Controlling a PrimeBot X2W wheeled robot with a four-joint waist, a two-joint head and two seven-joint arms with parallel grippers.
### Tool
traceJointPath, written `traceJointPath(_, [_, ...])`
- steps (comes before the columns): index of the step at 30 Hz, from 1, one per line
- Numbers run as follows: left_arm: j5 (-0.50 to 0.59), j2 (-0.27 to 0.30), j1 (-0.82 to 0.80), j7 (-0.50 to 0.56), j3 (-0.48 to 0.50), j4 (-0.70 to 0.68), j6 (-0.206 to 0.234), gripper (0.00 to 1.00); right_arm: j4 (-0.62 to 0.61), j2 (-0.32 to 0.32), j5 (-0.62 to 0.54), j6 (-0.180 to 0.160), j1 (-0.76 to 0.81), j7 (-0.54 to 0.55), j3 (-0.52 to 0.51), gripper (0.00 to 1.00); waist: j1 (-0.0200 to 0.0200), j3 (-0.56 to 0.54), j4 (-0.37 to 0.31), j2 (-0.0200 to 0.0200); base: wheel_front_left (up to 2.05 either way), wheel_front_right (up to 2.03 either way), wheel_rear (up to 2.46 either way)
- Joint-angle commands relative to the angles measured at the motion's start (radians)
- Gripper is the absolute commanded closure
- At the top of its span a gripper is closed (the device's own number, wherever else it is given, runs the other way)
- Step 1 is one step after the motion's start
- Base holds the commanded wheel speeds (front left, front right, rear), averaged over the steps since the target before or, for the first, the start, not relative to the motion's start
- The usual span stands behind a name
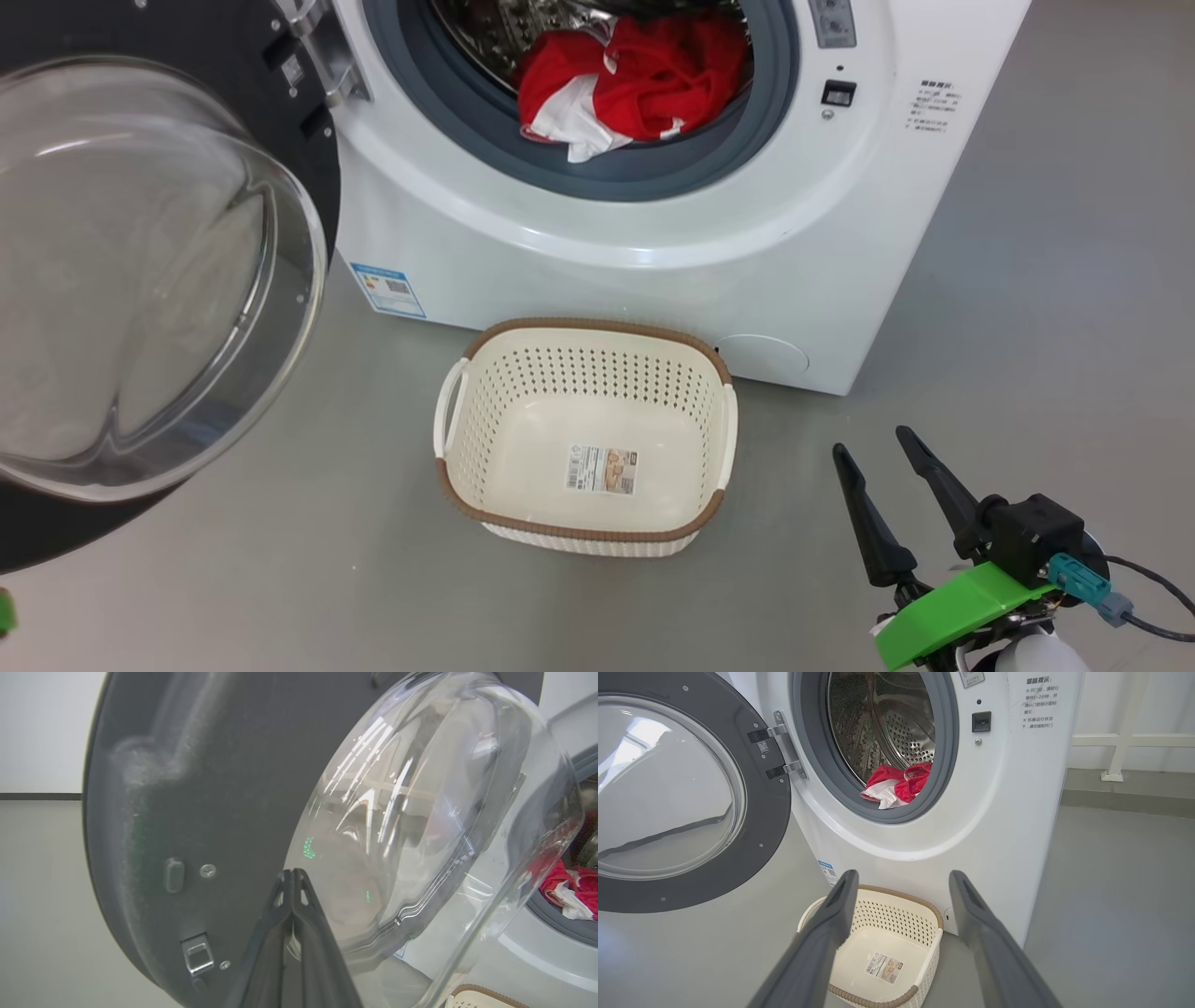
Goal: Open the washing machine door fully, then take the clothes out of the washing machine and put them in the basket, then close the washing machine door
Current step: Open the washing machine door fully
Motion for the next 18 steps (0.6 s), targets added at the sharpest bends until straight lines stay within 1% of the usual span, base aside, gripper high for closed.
traceJointPath(1, [-0.008,0.046,0.012,-0.005,0.022,-0.041,0.005,1.0,-0.018,0.002,0.009,0.002,-0.001,-0.012,0.026,0.0,0.0,-0.014,0.002,0.0,0.0,0.0,0.0])
traceJointPath(2, [-0.012,0.039,0.03,-0.005,0.013,-0.063,0.005,1.0,-0.018,0.002,0.011,0.002,0.002,-0.012,0.026,0.0,0.0,-0.021,0.001,0.0,0.0,0.0,0.0])
traceJointPath(3, [-0.016,0.035,0.047,-0.005,0.005,-0.081,0.005,0.95,-0.018,0.002,0.013,0.002,0.005,-0.012,0.026,0.0,0.0,-0.028,0.0,0.0,0.0,0.0,0.0])
traceJointPath(5, [-0.024,0.024,0.082,-0.005,-0.001,-0.118,0.005,0.71,-0.02,0.001,0.017,0.002,0.01,-0.012,0.028,0.0,0.0,-0.039,-0.004,0.0,0.0,0.0,0.0])
traceJointPath(7, [-0.031,0.008,0.118,-0.005,-0.012,-0.16,0.005,0.52,-0.023,-0.002,0.021,0.002,0.016,-0.012,0.025,0.0,0.0,-0.049,-0.007,0.0,0.0,0.0,0.0])
traceJointPath(8, [-0.03,-0.002,0.137,-0.005,-0.022,-0.182,0.005,0.18,-0.024,-0.003,0.023,0.002,0.02,-0.012,0.021,0.0,0.0,-0.053,-0.009,0.0,0.0,0.0,0.0])
traceJointPath(9, [-0.031,-0.011,0.155,-0.005,-0.034,-0.2,0.005,0.0,-0.026,-0.004,0.025,0.002,0.023,-0.012,0.017,0.0,0.0,-0.056,-0.01,0.0,0.0,0.0,0.0])
traceJointPath(15, [-0.048,-0.04,0.23,-0.005,-0.105,-0.307,0.005,0.0,-0.033,-0.009,0.028,0.002,0.043,-0.012,-0.003,0.0,0.0,-0.068,-0.027,0.0,0.0,0.0,0.0])
traceJointPath(18, [-0.052,-0.06,0.257,-0.005,-0.115,-0.356,0.005,0.0,-0.037,-0.01,0.028,0.002,0.051,-0.012,-0.013,0.0,0.0,-0.07,-0.041,0.0,0.0,0.0,0.0])
